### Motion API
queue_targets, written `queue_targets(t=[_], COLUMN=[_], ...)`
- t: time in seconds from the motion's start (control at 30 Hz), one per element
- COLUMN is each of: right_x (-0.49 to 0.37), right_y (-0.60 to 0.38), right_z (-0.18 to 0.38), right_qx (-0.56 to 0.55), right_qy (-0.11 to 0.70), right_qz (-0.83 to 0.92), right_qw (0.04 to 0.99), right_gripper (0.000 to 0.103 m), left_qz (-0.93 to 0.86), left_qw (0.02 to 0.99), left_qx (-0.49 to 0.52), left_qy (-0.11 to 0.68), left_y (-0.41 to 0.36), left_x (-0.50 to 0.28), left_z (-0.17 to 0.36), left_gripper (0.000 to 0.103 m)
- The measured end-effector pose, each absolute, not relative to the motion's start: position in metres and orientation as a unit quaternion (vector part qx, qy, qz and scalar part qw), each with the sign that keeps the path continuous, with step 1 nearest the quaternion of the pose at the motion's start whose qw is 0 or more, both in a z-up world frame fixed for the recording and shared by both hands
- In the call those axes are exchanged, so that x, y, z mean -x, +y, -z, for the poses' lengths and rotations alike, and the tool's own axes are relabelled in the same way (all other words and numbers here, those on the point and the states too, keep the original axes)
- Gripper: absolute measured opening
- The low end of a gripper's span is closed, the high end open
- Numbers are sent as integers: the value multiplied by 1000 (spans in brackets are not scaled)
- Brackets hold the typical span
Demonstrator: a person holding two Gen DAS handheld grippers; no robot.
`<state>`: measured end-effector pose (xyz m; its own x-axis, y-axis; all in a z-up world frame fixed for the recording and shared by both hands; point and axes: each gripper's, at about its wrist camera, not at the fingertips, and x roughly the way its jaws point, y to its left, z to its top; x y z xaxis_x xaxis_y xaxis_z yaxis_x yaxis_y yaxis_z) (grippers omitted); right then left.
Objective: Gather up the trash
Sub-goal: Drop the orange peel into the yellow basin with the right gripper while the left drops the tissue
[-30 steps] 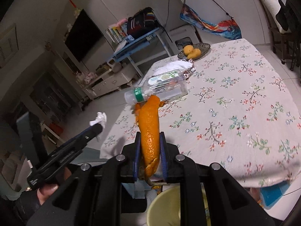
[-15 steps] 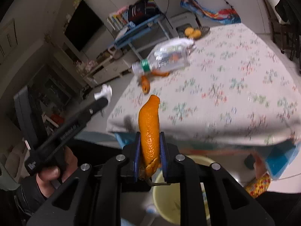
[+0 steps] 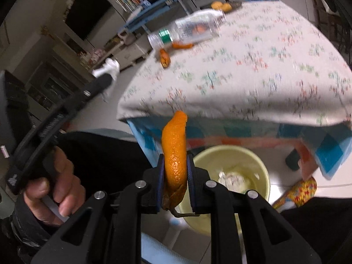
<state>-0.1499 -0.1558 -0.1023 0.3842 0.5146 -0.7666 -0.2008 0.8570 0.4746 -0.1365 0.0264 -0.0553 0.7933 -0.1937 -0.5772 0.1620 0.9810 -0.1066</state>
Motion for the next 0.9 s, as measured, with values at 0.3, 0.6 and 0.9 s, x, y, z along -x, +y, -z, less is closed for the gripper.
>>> queue_targets(t=[0.3,0.6,0.9], right_x=[150,153,157], right_y=[-164,-193,-212], right_z=[116,90,76], right_qx=[-147,-178,-198], right_qy=[538,460,404], right_qz=[-169,-106,-66], right_qw=[812,864,890], right_gripper=[37,56,66], left_qz=[128,156,175], left_qw=[926,907,887], left_qx=[3,-27,-86], left_qy=[355,389,420], left_y=[0,-18,-42], left_x=[148,153,159], left_z=[76,96,113], left_gripper=[22,22,64])
